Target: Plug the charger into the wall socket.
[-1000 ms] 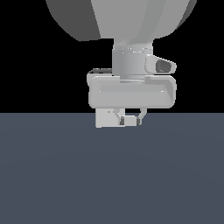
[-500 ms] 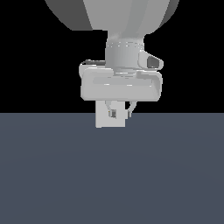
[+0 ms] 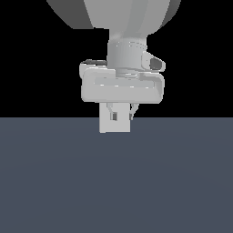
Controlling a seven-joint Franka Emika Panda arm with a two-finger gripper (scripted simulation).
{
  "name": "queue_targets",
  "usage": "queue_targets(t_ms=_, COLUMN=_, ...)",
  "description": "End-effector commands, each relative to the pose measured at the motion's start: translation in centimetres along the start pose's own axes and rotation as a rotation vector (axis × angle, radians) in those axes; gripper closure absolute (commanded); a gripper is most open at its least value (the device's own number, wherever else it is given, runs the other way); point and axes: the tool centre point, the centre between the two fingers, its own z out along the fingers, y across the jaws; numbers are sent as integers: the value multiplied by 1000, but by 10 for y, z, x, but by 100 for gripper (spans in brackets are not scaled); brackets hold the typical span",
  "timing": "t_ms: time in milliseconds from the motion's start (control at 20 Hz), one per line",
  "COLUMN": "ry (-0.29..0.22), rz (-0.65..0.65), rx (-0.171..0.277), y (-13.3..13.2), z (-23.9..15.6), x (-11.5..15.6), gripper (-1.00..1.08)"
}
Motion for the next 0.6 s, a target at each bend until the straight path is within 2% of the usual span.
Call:
queue_targets(t_ms=0, ry=0, rz=-2, rx=0, y=0, z=0, x=0, gripper=108)
queue_targets(t_ms=550, ry=-1, rz=-1, rx=0, y=0, z=6, x=18, gripper=108)
